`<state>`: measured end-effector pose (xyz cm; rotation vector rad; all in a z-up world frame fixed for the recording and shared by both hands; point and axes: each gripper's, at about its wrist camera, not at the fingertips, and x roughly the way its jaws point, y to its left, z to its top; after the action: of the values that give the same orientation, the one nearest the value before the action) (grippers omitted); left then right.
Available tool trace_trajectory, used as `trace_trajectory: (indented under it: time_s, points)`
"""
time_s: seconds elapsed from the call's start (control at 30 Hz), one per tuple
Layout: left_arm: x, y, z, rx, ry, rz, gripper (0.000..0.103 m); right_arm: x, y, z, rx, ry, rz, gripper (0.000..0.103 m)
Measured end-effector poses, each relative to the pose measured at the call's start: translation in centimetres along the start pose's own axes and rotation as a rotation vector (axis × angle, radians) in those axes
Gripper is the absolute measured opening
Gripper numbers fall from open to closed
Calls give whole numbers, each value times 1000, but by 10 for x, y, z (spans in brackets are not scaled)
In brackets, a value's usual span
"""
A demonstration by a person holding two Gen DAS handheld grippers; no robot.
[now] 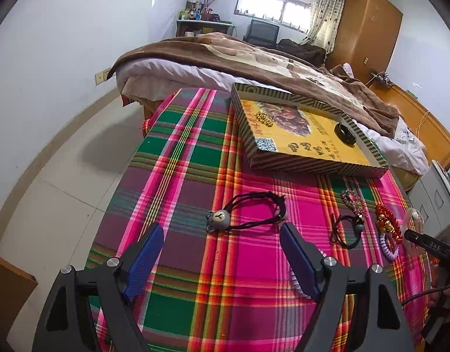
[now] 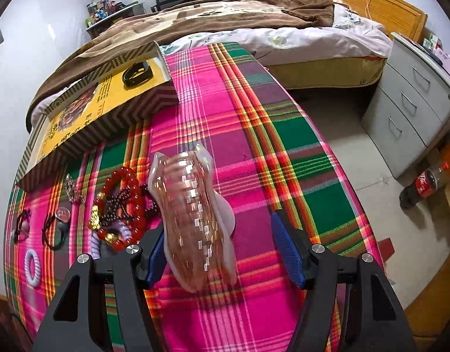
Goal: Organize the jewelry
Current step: 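Grasp the pink claw hair clip with the right gripper, then lift the claw clip with the right gripper while the left gripper grasps the black bead bracelet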
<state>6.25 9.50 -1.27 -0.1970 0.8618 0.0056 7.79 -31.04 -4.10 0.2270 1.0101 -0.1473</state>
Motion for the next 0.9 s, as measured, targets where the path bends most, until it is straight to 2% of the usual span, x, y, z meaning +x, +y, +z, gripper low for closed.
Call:
trace_trajectory:
  time_s: [0.07, 0.13, 0.5, 0.67, 0.9]
  points:
    - [1, 1, -1, 2, 4, -5, 81, -3, -1, -1, -6, -17, 9, 42]
    - [3, 2, -1, 4, 11, -6, 81, -7, -1, -2, -18, -38, -3, 37]
    - [31, 5, 5, 30, 60, 14, 81, -27, -17, 5, 12, -131, 42, 34]
    - [45, 9, 13, -24, 68, 4, 81, -37, -10, 6, -10, -166, 81, 34]
    - [63, -2, 19, 21, 94, 59, 81, -37, 1, 9, -31, -178, 116, 34]
